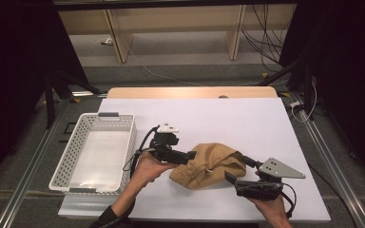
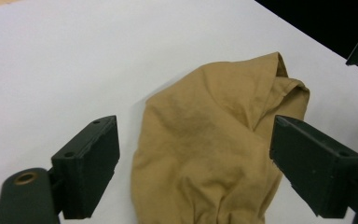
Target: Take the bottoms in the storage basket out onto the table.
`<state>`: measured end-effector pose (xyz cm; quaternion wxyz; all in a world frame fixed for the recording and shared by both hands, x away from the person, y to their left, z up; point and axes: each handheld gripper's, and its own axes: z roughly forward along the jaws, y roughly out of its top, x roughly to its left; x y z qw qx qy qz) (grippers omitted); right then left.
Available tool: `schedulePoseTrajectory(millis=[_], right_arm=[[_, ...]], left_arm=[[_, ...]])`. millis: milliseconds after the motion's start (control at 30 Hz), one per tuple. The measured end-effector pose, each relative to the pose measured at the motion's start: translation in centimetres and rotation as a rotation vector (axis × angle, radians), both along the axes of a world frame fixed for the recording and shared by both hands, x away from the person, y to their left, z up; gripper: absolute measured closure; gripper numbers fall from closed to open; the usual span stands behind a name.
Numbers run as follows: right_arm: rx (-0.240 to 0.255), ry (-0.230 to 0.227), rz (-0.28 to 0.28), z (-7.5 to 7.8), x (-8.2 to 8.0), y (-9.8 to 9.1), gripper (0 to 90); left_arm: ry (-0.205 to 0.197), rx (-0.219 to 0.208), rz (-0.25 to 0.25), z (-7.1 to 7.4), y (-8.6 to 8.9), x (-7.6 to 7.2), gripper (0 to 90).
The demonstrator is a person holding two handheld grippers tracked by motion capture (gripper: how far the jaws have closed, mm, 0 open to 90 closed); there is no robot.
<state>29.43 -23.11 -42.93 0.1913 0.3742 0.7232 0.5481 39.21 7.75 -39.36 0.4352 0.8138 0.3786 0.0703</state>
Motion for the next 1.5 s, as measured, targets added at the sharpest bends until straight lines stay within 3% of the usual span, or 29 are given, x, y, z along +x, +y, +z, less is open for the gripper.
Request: schedulePoseTrajectory(millis=[267, 567, 933, 1500], right_arm=[[-0.001, 0.0, 0.0, 0.0, 0.0, -0.1, 18.0], [-0.001, -0.001, 0.002, 0.0, 0.0, -0.1, 18.0], [0.005, 0.003, 0.001, -0.1, 0.1, -0.3, 18.0], [0.003, 0.003, 0.01, -0.1, 0.2, 0.0, 18.0]], left_arm=[[-0.038, -0.028, 0.041, 1.3, 2.1, -0.3, 15.5], [-0.056, -0.032, 0.089, 1.6, 5.0, -0.8, 15.5], [-0.101, -0.04, 0.185, 2.8, 8.5, -1.3, 15.5], [-0.115, -0.031, 0.268, 3.0, 11.3, -1.9, 15.6]])
